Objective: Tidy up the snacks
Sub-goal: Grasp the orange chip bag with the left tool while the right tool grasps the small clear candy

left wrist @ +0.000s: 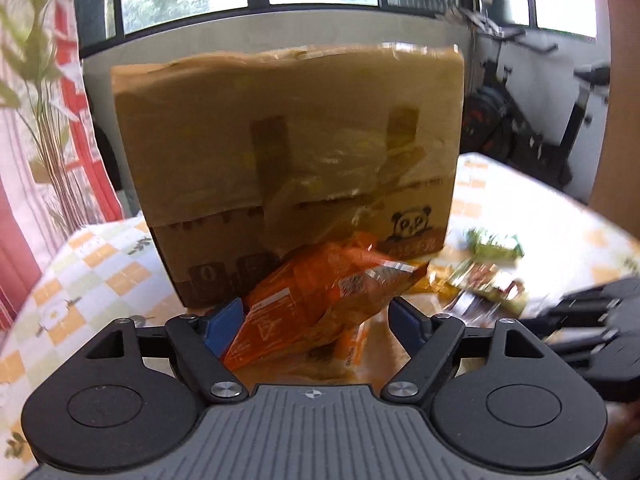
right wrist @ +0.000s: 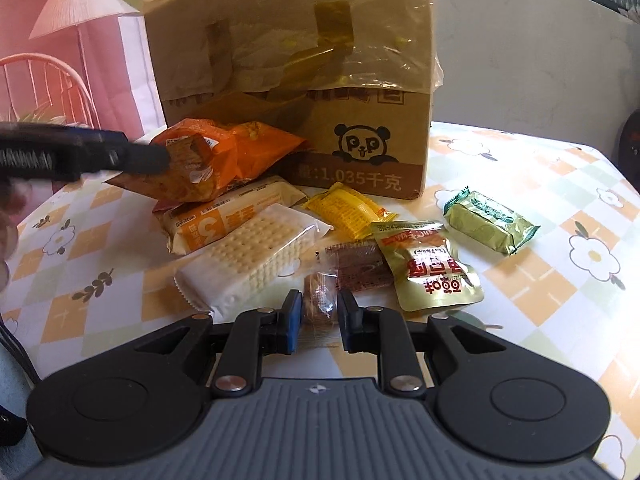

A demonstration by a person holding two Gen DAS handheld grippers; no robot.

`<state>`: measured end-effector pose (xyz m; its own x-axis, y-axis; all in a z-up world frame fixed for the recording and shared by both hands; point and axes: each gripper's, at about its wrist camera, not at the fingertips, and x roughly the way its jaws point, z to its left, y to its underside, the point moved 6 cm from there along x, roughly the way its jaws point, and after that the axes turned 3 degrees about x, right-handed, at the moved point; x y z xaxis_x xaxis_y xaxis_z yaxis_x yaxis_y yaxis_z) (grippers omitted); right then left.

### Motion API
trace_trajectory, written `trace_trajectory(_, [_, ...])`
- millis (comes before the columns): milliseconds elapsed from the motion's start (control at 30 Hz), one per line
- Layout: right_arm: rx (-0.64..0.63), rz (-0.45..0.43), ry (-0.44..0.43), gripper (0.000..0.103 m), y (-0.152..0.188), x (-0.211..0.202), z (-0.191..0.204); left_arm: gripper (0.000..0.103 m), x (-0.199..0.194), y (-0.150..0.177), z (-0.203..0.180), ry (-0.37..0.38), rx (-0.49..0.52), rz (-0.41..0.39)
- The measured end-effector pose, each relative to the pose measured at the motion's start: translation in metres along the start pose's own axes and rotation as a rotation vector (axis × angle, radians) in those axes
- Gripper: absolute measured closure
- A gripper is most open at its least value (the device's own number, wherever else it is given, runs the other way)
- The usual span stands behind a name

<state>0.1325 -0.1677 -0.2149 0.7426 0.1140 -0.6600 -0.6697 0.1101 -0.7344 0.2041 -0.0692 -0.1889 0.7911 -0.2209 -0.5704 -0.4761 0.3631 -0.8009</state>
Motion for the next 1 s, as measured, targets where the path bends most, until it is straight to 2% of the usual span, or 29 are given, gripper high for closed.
trace_trajectory(167, [0.034, -0.008, -0.018, 0.082, 0.0, -0.002, -0.002, 0.02, 0.011, -0.002, 0.001, -0.026, 0.069, -0.011])
trace_trajectory(333, [0.047, -0.012, -0.025, 0.082, 0.0, -0.002, -0.003, 0.016, 0.029, -0.005, -0.01, -0.027, 0.21, -0.007])
trace_trajectory(500, [0.053, -0.015, -0.028, 0.082, 0.001, -0.003, -0.004, 0.016, 0.049, -0.008, -0.011, -0.022, 0.226, 0.018])
trace_trajectory(533, [0.054, -0.015, -0.029, 0.082, 0.001, -0.003, -0.004, 0.016, 0.053, -0.008, -0.012, -0.023, 0.228, 0.025])
trace_trajectory(600, [0.057, -0.016, -0.031, 0.082, 0.001, -0.002, -0.004, 0.025, 0.058, -0.006, -0.014, -0.032, 0.246, 0.037])
trace_trajectory(633, [0.058, -0.016, -0.032, 0.082, 0.001, -0.002, -0.004, 0.026, 0.058, -0.005, -0.013, -0.03, 0.242, 0.029])
trace_trajectory(733, [0.06, -0.017, -0.032, 0.082, 0.001, -0.002, -0.004, 0.045, 0.051, -0.003, -0.006, 0.001, 0.164, 0.017])
trace_trajectory(833, [0.064, -0.017, -0.033, 0.082, 0.002, -0.003, -0.004, 0.048, 0.037, -0.002, 0.009, 0.02, 0.071, 0.011])
trace_trajectory(1000, [0.065, -0.017, -0.026, 0.083, 0.0, -0.006, -0.003, 0.048, 0.01, 0.001, 0.026, 0.05, -0.003, -0.004])
